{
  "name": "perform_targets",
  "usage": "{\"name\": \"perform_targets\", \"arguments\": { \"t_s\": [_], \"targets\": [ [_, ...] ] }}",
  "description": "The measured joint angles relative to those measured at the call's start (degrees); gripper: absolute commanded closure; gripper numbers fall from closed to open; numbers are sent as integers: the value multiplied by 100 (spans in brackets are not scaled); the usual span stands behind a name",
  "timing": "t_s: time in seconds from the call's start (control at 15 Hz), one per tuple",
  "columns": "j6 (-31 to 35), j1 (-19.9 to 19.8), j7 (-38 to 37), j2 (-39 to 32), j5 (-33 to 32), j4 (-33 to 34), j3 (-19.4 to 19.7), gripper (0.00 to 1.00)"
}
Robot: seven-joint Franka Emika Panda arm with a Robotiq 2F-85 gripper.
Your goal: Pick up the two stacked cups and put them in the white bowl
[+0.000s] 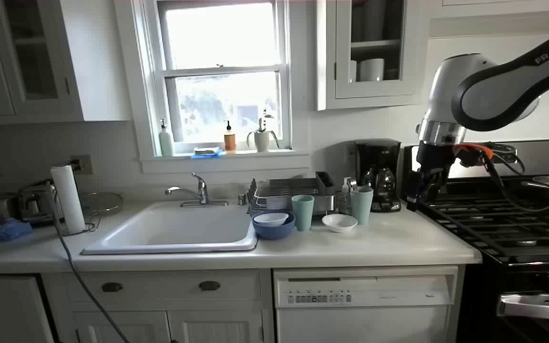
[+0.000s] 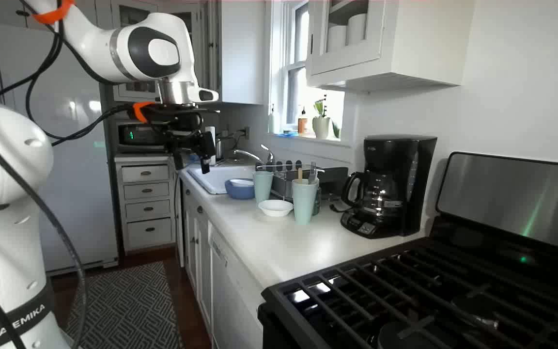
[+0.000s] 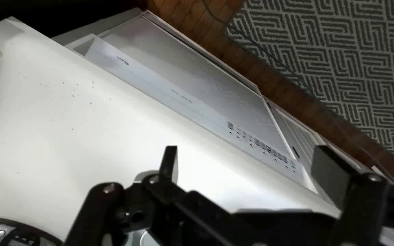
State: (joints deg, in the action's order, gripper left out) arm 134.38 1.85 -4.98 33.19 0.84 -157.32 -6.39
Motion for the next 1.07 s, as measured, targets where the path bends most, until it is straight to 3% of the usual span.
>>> {"name": "perform_targets", "arguments": {
  "t_s": [0.6, 1.07],
  "targets": [
    [-16, 0, -47, -14, 30, 21, 16, 0],
    [61, -277, -1024, -979, 420, 997, 303, 0]
  ]
}}
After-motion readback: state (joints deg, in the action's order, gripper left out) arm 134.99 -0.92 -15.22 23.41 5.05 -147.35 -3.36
